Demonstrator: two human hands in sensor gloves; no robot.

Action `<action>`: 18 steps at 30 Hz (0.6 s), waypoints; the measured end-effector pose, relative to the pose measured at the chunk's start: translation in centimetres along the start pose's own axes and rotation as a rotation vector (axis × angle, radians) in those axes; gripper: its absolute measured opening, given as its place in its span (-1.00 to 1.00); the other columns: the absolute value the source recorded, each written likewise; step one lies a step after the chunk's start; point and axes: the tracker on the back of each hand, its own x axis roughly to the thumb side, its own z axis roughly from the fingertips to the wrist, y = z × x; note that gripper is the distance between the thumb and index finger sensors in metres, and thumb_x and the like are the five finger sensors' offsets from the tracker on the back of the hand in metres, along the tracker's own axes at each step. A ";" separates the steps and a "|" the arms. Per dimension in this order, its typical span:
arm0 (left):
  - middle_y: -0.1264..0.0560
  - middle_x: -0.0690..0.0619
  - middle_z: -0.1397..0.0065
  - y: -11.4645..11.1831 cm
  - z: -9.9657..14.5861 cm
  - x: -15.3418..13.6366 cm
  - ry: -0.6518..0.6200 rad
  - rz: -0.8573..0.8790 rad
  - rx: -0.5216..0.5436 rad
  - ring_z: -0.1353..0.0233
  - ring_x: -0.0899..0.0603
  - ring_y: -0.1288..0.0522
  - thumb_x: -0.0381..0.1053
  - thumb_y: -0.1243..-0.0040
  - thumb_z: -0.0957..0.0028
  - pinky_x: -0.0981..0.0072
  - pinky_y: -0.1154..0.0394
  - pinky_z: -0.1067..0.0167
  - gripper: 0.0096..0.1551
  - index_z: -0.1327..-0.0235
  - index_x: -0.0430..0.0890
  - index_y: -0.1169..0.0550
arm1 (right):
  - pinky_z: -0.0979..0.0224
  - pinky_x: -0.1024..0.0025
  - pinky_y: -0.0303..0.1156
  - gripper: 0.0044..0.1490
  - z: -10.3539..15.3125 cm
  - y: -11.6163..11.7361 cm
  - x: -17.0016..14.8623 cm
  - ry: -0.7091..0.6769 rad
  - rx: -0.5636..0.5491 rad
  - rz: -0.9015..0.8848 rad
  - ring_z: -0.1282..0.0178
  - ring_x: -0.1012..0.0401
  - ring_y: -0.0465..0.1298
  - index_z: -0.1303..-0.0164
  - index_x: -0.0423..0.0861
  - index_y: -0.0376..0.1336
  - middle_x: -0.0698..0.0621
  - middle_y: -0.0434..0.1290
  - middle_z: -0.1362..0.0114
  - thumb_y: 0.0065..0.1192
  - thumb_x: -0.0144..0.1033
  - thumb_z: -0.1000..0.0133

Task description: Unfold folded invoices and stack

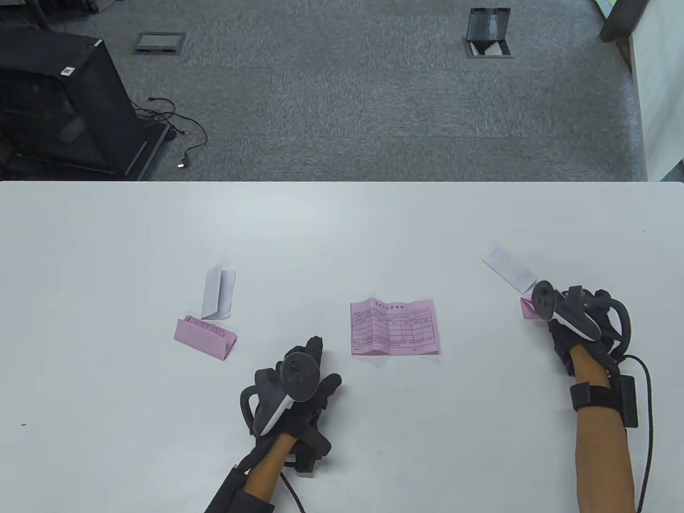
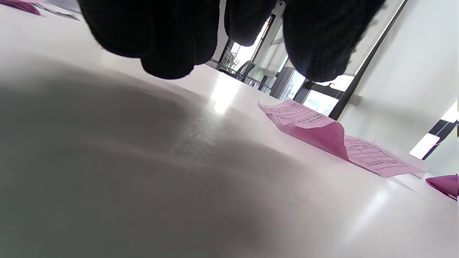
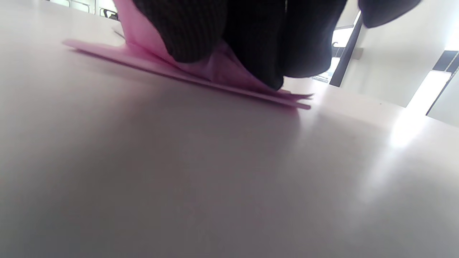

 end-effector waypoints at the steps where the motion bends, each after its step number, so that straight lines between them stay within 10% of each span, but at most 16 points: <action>1: -0.31 -0.30 -0.60 0.0 0.0 0.0 -0.005 0.003 0.005 -0.39 -0.32 -0.42 0.18 -0.35 -0.02 -0.13 -0.40 -0.32 -0.08 -0.62 -0.03 -0.26 | -0.49 -0.24 0.21 -0.53 0.2 -0.2 -0.1 0.007 -0.001 -0.022 -0.35 0.05 0.52 -0.15 0.12 0.39 0.09 0.60 -0.22 0.20 -0.14 -0.02; 11: -0.46 -0.17 -0.52 -0.1 0.6 1.8 -0.283 0.136 0.061 -0.39 -0.29 -0.46 0.18 -0.37 0.01 -0.09 -0.43 -0.31 -0.19 -0.53 0.04 -0.39 | -0.44 -0.19 0.25 -0.53 7.3 -9.5 3.5 -0.137 -0.124 -0.671 -0.24 -0.02 0.55 -0.15 -0.01 0.39 0.02 0.61 -0.14 0.21 -0.15 -0.06; 18: -0.55 -0.14 -0.42 -0.8 1.7 3.5 -0.459 0.240 0.092 -0.30 -0.25 -0.54 0.23 -0.37 0.02 -0.06 -0.50 -0.22 -0.25 -0.45 0.03 -0.47 | -0.42 -0.17 0.27 -0.53 13.3 -8.5 12.4 -0.252 -0.025 -0.885 -0.19 -0.02 0.56 -0.11 -0.02 0.40 0.01 0.62 -0.09 0.23 -0.13 -0.05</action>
